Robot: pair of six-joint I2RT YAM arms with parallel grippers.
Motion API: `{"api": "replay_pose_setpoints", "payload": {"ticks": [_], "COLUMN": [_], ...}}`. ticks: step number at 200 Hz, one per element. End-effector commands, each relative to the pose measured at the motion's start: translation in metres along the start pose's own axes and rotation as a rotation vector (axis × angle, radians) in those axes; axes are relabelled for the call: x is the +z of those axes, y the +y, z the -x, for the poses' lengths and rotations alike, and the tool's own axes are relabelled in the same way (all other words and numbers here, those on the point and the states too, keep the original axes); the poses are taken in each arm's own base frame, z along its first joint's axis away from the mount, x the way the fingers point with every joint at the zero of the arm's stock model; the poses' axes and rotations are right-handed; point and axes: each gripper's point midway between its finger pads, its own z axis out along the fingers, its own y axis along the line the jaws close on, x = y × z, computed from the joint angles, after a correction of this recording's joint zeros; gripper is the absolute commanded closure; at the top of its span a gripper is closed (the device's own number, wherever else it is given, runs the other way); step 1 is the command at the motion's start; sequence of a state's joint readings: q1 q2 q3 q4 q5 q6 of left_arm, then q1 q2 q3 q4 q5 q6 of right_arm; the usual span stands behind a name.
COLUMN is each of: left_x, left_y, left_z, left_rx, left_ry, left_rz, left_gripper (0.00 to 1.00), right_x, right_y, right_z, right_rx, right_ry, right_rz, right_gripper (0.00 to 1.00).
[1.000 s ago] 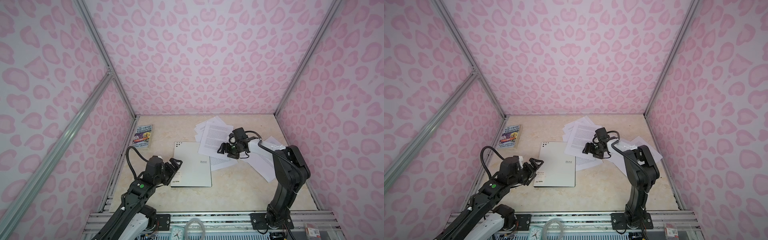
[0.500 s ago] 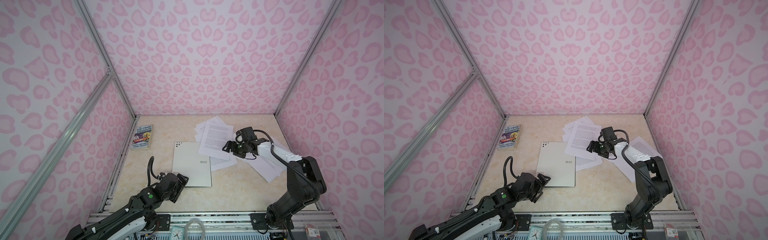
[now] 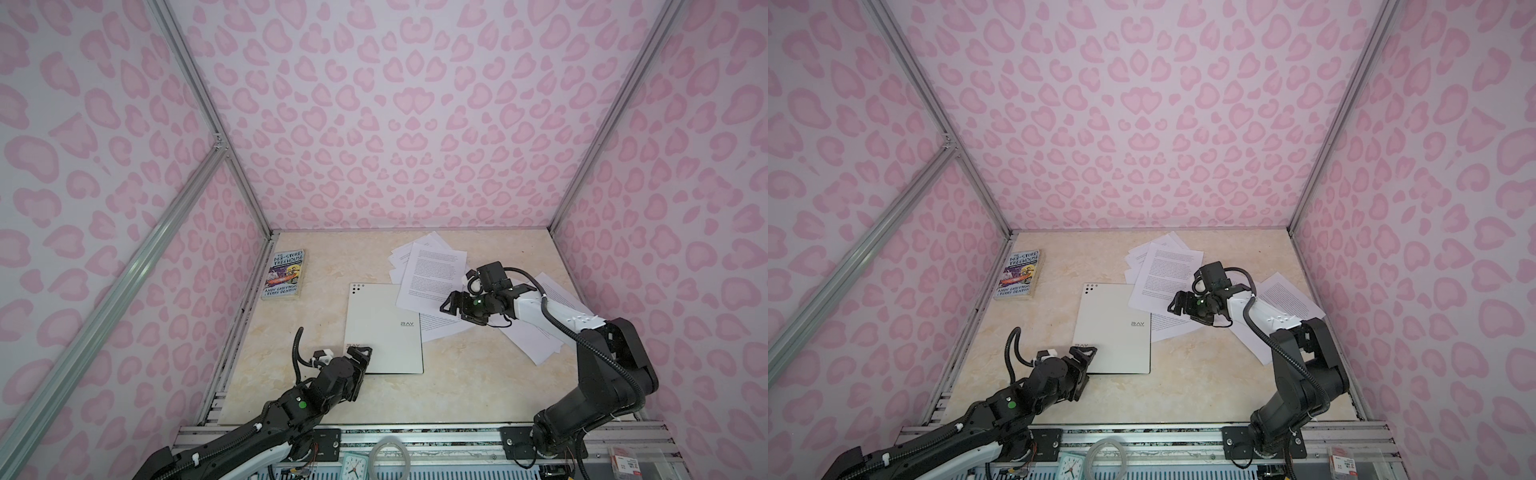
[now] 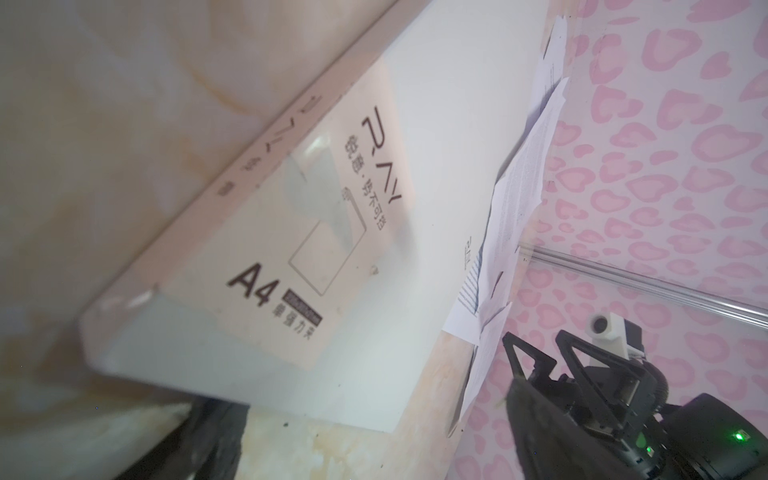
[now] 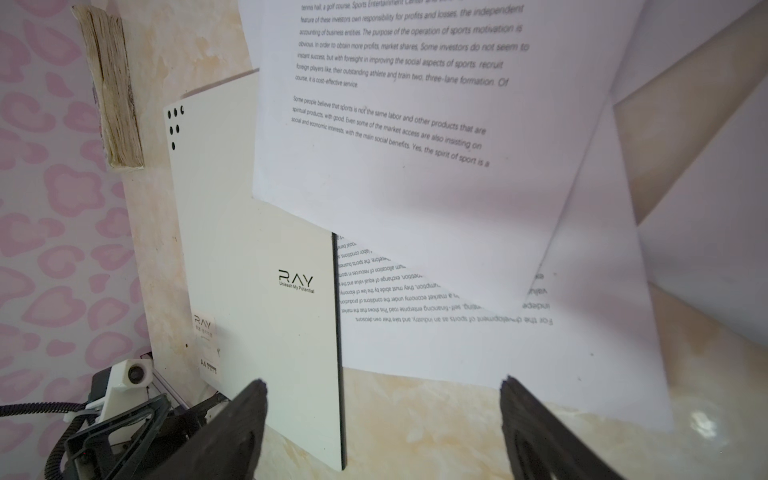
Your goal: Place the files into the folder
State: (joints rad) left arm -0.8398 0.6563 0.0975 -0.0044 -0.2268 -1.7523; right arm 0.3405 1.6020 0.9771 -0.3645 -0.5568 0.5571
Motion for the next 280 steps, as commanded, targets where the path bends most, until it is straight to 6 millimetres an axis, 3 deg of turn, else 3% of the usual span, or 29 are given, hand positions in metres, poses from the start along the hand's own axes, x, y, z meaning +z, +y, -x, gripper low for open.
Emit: {"api": "replay_pose_setpoints", "payload": {"ticks": [1,42,94,170,280], "left_x": [0.002,0.011,0.014,0.021,0.013], "left_y": [-0.007,-0.025,-0.052,-0.051,-0.081], "left_z": [0.005,-0.007,-0.021,-0.017,-0.02], "left_rx": [-0.01,0.007,0.039,0.033,0.088], "left_ry": [-0.032,0.016,0.065,0.037,0.037], "left_rz": [-0.043,-0.092,-0.129,-0.133,-0.215], "left_gripper": [0.02,0.03,0.03,0.03,0.03], "right_x": [0.002,0.005,0.021,0.031,0.045], "right_y": [0.001,0.001,0.018,0.022,0.049], "right_z": [-0.003,-0.009,-0.023,-0.037,-0.062], "right_rx": [-0.011,-0.015,-0.068,-0.085,-0.143], "right_ry": [0.012,0.03,0.103,0.161,0.255], "right_rz": [0.012,0.022,0.05,0.076,0.177], "right_gripper": [0.13,0.13,0.13,0.14,0.13]}}
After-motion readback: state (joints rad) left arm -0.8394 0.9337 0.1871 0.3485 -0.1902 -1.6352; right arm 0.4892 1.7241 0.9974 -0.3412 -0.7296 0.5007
